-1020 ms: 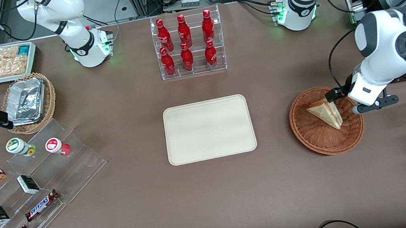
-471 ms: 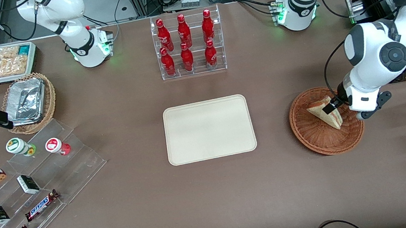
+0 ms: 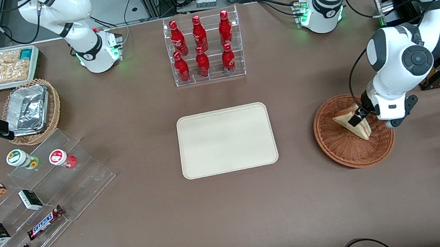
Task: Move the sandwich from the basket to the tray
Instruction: 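Lower the left gripper and close it on the wrapped sandwich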
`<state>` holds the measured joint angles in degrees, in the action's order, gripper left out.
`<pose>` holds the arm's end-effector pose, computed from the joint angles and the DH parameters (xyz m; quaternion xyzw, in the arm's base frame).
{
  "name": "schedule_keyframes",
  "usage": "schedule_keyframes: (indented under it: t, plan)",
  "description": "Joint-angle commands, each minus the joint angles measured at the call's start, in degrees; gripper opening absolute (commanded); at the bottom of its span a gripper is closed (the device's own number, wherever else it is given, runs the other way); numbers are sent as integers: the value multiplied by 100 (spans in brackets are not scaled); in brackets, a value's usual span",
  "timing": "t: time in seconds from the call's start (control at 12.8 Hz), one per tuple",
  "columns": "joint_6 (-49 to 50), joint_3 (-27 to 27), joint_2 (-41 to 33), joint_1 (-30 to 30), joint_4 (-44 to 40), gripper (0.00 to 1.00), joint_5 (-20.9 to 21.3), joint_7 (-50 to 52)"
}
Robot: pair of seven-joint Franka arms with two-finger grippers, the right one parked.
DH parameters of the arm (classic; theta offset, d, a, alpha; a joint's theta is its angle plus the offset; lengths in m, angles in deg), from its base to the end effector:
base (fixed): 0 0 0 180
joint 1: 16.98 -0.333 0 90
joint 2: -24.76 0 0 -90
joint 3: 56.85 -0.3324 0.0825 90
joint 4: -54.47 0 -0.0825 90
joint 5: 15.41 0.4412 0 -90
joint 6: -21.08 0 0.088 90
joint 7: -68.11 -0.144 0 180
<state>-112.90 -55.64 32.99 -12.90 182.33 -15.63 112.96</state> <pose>0.5748 -0.0535 0.2424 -0.9403 -0.3397 0.0179 0.0052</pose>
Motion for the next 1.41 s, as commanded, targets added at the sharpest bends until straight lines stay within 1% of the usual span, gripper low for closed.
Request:
schedule_keyframes:
  t: [0.0,0.24,0.63,0.71,0.86,0.94,1.02,1.18,1.33]
  plan:
    - [-426,-51,-59,66,327,100,39,138]
    - [-918,-59,72,66,564,100,39,130]
    - [-1482,-68,345,31,731,100,39,121]
    - [-1491,-68,345,22,740,88,39,121]
    - [-1456,-68,337,22,741,34,39,103]
    - [-1430,-68,319,22,741,12,31,77]
    - [-1369,-68,302,22,732,0,39,51]
    - [-975,-68,179,40,618,0,39,7]
    - [-300,-51,65,66,207,0,39,-151]
